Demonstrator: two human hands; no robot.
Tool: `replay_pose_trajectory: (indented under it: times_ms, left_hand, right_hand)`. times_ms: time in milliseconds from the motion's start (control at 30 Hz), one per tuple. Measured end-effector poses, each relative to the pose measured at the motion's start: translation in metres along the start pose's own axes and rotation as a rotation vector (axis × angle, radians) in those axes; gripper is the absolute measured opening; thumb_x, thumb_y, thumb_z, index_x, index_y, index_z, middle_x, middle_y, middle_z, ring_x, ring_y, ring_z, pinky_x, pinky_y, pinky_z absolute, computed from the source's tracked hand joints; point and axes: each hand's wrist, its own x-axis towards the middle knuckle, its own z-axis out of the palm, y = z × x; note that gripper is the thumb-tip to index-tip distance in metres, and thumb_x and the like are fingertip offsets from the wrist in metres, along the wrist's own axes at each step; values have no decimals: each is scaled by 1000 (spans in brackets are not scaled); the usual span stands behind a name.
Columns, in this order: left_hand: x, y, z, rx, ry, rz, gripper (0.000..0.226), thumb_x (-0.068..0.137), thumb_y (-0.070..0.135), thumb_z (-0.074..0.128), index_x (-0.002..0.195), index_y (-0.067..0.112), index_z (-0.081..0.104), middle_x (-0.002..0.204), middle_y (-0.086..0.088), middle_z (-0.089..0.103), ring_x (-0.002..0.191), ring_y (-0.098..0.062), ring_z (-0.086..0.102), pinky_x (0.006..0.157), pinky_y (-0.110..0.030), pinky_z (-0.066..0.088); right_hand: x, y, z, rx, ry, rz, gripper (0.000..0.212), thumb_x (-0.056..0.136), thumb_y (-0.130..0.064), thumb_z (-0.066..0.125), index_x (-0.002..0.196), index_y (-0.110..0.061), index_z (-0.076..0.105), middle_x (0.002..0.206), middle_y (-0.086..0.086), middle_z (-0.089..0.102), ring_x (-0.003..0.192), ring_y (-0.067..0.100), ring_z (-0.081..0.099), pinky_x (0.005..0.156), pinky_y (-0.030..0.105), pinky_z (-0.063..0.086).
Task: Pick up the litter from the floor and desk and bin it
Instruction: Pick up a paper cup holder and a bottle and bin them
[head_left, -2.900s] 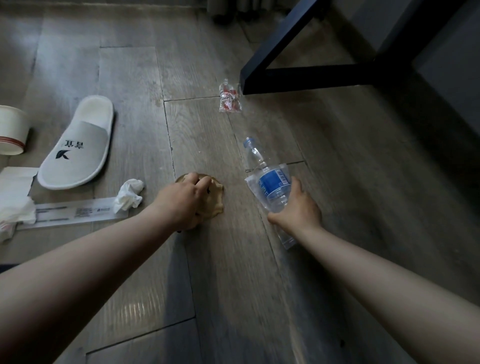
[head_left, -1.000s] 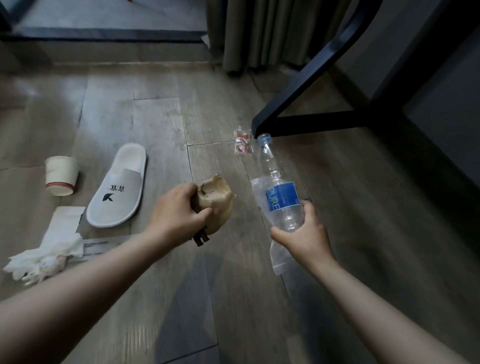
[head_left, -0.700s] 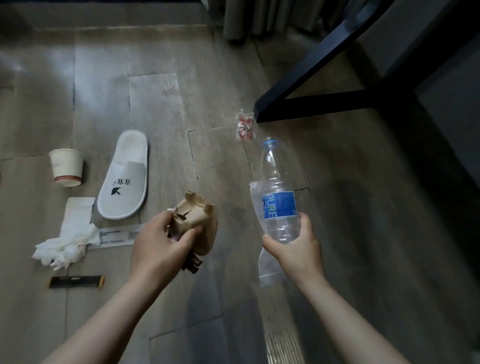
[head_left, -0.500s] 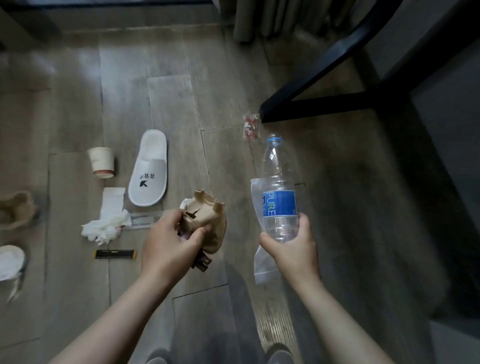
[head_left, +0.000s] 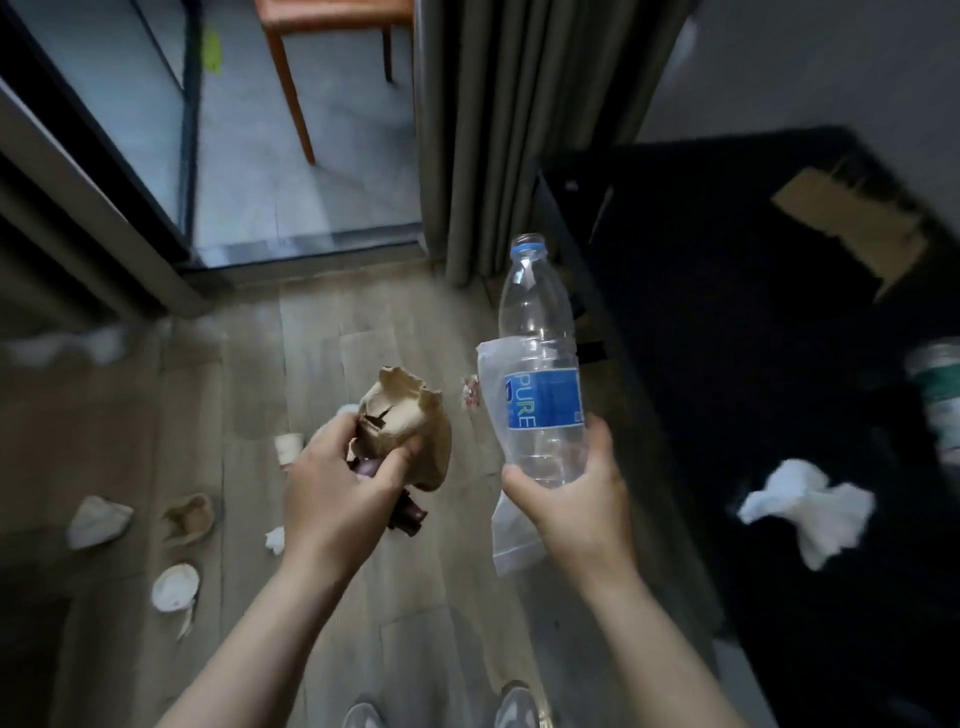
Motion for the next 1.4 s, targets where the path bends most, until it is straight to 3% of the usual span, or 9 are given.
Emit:
replay_pose_trajectory:
  times_ms: [67,200,300,533,633,767,1067,1233,1400]
  left_hand:
    - [-15,56,-14,-33,14,75,16,77,27,74,84,26,60,61,-6,67,45,-28,66,54,-50,56]
    - [-44,166,-29,-136,28,218,19,76,35,75,89,33,62,65,-10,68,48,-33,65,54,-54,54]
    - [-73,244,-26,-190,18,354,22,76,39,75,93,35,61,66,-10,68,48,-35,64,52,-54,53]
    - [-134,364,3,-269,2,671,27,70,49,71,91,37,60,79,2,67,57,-24,66,50,-48,54]
    - [-146,389,19,-273,-46,743,29,69,48,72,92,34,61,79,5,64,59,-16,63,53,-35,52]
    - [-159,415,35,-268,-124,841,28,72,40,78,93,32,61,81,8,64,64,-6,60,56,-16,45]
    - [-196,437,34,-381,-501,1031,27,70,48,75,88,35,60,81,13,64,74,-2,61,63,-8,44]
    - [-247,414,41,-403,-851,1051,32,68,59,70,86,35,59,79,12,65,72,-3,61,61,-19,42]
    - [-321,400,37,-417,-1145,1068,31,71,49,69,96,34,61,84,17,65,79,4,61,63,-14,42]
  right_hand:
    - [-17,-49,-31,54,7,-48,55,68,-24,78,102,-52,45,90,-22,64,81,-12,61,61,10,46]
    - [-45,-135,-100,120,89,-164,63,70,-22,77,120,-45,46,100,-21,64,86,-11,61,63,8,46]
    - [-63,-182,-158,152,179,-258,64,70,-21,77,123,-41,47,102,-18,64,87,-5,63,70,15,48]
    - [-118,-244,-285,163,432,-452,62,69,-22,77,119,-40,46,105,-16,62,92,0,62,72,19,48]
    - [-141,-248,-317,186,527,-455,65,69,-22,77,122,-41,44,103,-20,62,88,-5,62,71,19,50]
    - [-173,-249,-341,233,674,-441,65,68,-16,78,118,-42,46,96,-18,63,82,-12,60,57,8,46]
    - [-269,-248,-319,216,1117,-339,57,63,-20,80,107,-42,51,87,-28,64,76,-7,63,56,6,46]
    - [-345,-223,-288,144,1395,-146,57,68,-15,79,111,-42,52,89,-22,67,77,-3,65,62,13,47]
    - [-429,-207,-273,118,1636,-3,60,69,-19,80,114,-43,49,89,-32,62,77,-12,60,56,7,44]
